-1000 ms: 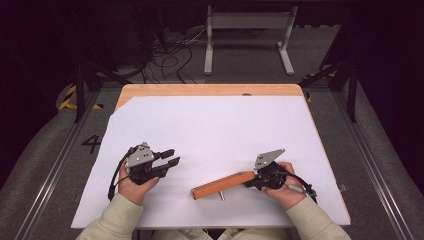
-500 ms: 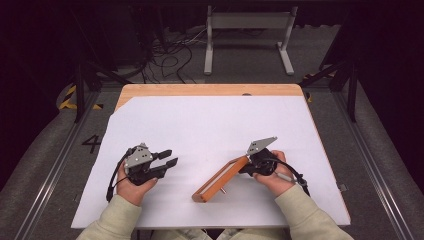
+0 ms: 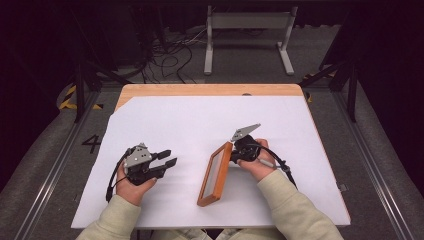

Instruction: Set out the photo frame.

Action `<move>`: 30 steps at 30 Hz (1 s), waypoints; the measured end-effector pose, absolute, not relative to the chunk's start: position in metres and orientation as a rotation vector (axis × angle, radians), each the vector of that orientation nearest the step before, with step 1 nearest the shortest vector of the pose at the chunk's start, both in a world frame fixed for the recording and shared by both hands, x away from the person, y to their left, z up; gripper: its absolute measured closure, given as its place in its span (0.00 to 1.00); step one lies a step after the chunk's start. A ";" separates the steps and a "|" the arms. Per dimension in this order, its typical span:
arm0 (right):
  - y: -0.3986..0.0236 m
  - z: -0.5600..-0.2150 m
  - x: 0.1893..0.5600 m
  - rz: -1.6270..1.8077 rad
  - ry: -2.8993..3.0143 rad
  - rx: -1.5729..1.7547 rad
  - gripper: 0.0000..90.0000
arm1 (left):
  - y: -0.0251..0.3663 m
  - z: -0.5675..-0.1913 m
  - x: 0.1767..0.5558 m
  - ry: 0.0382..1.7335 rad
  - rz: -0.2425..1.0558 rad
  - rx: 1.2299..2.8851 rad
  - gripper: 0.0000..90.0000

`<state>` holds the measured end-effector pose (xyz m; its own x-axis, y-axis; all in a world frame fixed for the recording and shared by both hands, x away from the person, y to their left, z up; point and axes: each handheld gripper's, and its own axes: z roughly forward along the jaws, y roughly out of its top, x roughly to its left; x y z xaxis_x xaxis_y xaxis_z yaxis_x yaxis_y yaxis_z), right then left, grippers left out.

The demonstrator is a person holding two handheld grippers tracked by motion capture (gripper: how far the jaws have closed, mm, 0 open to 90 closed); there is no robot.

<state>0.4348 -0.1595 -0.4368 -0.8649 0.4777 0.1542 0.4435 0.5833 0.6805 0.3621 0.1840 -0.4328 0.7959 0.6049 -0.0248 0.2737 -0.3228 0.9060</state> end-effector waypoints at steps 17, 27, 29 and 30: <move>-0.111 -0.436 0.453 1.178 2.776 0.716 1.00 | 0.186 -0.434 0.363 0.675 0.383 1.914 0.67; -0.147 -0.408 0.438 1.137 2.659 0.905 0.81 | 0.194 -0.434 0.369 0.735 0.360 1.908 0.62; -0.149 -0.405 0.436 1.135 2.653 0.909 0.77 | 0.196 -0.434 0.369 0.737 0.367 1.908 0.62; -0.152 -0.401 0.434 1.121 2.648 0.918 0.70 | 0.196 -0.434 0.369 0.741 0.368 1.911 0.62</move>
